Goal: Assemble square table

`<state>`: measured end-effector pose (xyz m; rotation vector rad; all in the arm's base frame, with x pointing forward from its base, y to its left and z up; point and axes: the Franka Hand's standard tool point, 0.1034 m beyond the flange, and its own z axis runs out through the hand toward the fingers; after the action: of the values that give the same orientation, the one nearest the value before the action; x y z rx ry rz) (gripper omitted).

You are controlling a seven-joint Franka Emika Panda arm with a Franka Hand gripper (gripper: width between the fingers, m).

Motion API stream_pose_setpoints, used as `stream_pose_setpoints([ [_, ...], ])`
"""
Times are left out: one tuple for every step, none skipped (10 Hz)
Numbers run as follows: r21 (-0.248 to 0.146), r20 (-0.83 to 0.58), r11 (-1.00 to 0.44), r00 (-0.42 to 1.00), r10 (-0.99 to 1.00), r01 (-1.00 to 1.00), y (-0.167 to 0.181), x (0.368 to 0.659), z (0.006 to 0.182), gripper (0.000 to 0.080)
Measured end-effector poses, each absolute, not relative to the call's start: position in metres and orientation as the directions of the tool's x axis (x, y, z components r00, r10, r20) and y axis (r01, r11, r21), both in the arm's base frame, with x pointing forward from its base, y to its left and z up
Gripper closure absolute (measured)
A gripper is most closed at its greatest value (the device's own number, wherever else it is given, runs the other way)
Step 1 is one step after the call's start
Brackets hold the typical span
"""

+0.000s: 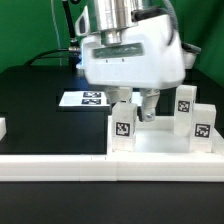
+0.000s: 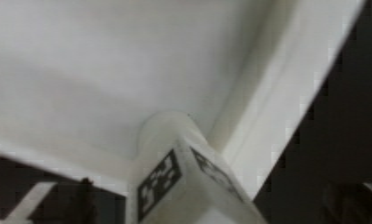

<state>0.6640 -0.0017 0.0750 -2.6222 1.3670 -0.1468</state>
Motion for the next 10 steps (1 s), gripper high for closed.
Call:
stream_pose_setpoints([
  [-0.202,0.009,-0.575,0.586,-0.811,-0.793,-0.004,0.664,0.075,0.0155],
  [-0.190,0.036,-0.663,0.669,-0.742,-0.724,-0.005,0.664,0.075,0.0151],
  [-0.179,0.055,-0.725,0.729,-0.682,-0.665,-0.007,0.664,0.074,0.0151],
  [-0.152,0.083,-0.808,0.807,-0.584,-0.569,-0.010,0.664,0.074,0.0151],
  [-0.084,0.126,-0.942,0.934,-0.333,-0.325,-0.015,0.667,0.075,0.0151],
  [-0.062,0.085,-0.985,0.982,-0.166,-0.161,-0.015,0.668,0.072,0.0151],
  [-0.064,0.092,-0.980,0.977,-0.192,-0.187,-0.016,0.671,0.073,0.0151],
  [-0.065,0.089,-0.977,0.974,-0.210,-0.205,-0.017,0.670,0.072,0.0151],
  [-0.067,0.088,-0.973,0.970,-0.226,-0.221,-0.017,0.670,0.072,0.0267],
  [-0.071,0.085,-0.961,0.958,-0.273,-0.268,-0.017,0.670,0.072,0.0401],
])
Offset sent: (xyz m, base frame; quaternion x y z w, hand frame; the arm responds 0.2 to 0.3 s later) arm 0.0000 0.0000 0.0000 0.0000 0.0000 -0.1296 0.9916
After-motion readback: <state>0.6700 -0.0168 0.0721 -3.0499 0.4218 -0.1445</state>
